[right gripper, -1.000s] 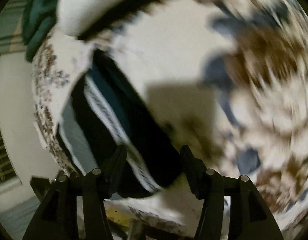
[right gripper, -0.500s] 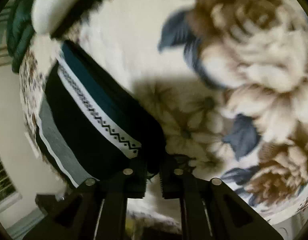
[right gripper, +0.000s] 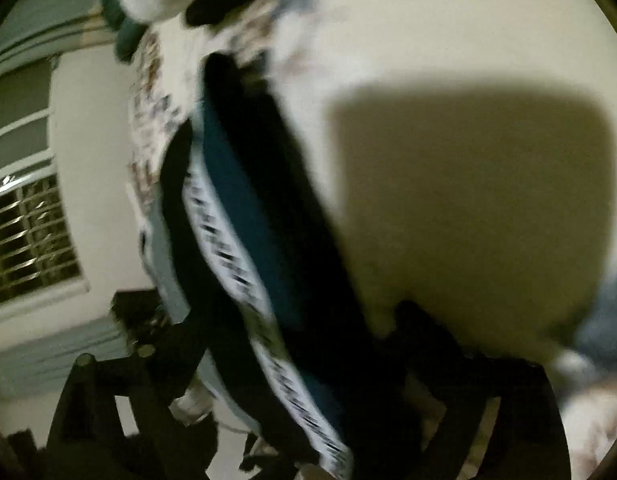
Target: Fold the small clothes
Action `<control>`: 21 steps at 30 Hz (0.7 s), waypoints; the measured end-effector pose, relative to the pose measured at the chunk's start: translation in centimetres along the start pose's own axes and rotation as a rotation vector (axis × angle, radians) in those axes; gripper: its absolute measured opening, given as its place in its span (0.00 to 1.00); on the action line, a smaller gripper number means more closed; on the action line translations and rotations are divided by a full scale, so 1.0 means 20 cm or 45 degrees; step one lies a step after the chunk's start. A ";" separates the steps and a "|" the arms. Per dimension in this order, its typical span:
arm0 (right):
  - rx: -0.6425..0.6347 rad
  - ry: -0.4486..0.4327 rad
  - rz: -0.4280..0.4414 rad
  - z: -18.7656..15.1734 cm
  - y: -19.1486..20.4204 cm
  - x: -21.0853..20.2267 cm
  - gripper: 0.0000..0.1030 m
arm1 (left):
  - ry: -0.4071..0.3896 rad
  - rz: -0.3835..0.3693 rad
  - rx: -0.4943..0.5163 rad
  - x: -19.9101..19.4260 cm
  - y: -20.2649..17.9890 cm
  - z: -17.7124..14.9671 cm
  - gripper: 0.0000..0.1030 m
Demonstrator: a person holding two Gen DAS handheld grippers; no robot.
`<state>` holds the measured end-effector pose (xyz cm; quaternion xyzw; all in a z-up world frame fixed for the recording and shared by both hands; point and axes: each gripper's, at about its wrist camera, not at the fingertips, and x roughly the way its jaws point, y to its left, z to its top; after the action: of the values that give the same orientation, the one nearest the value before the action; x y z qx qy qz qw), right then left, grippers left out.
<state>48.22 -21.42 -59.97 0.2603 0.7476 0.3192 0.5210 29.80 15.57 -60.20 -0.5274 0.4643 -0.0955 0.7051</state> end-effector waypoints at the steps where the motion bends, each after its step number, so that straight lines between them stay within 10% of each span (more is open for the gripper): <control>1: -0.030 0.028 0.046 0.01 0.03 0.03 0.91 | -0.002 -0.017 0.004 0.01 -0.01 0.00 0.74; 5: -0.123 0.116 0.046 0.03 0.15 0.21 0.77 | -0.056 -0.053 0.017 -0.02 -0.03 0.00 0.72; 8: -0.136 0.096 -0.009 -0.01 0.19 0.29 0.25 | -0.079 -0.012 0.024 -0.08 -0.07 0.00 0.40; 21: 0.023 -0.359 0.079 -0.21 0.45 -0.33 0.19 | 0.070 0.020 0.362 -0.08 -0.88 0.33 0.35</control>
<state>46.95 -21.16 -48.18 0.3302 0.6616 0.2886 0.6082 40.16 13.46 -44.51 -0.4157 0.4692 -0.1691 0.7605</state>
